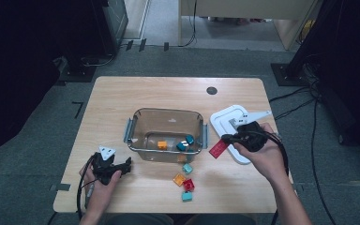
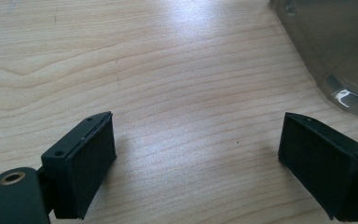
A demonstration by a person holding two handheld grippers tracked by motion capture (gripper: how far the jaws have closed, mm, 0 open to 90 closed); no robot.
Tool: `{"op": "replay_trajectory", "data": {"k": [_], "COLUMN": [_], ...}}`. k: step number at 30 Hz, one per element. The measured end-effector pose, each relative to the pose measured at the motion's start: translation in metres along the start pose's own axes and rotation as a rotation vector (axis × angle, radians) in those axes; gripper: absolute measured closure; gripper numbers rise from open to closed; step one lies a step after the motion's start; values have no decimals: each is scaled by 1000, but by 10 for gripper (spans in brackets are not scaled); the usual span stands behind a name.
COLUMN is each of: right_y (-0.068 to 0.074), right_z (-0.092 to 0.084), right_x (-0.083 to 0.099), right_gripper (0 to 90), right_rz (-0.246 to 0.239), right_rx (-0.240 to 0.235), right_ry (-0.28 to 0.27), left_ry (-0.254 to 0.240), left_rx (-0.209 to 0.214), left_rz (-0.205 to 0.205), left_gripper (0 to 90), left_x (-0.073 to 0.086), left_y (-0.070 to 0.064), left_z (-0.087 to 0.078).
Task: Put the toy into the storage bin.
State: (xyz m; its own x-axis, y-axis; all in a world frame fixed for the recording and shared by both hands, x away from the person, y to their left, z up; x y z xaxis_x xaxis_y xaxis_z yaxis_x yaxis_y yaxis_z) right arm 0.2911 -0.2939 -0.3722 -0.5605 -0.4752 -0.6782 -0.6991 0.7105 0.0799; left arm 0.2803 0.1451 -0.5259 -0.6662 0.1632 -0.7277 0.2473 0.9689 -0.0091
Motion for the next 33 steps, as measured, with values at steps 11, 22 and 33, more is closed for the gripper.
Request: {"op": "replay_trajectory", "data": {"k": [11,22,33], "right_y": [9,22,30], "right_z": [7,32,75], "right_x": [-40,-74,-90], "right_gripper": [900,899,900], "right_rz": [-45,-76,-83], "right_rx": [-31,-62,-70], "right_ry": [-7,17,52], "left_ry": [2,0,0], "left_rx": [0,0,0], "left_rz": [0,0,0], "left_gripper": [106,106,106], "left_x": [0,0,0], "left_y": [0,0,0], "left_z": [0,0,0]}}
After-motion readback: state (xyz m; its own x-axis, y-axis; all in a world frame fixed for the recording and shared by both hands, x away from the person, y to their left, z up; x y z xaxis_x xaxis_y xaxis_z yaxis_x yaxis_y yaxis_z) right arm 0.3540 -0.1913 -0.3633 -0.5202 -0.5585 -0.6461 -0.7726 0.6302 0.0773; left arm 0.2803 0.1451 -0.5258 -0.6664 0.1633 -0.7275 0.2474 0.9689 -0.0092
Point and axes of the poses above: each handheld gripper's, and its own axes: z roughly forward along the jaws, x roughly out of its underside, y roughly to its left, the point moved 1 cm from there along z, roughly forward along the jaws, and after that the axes turned 1 degree about -z, right-handed, at the moved point
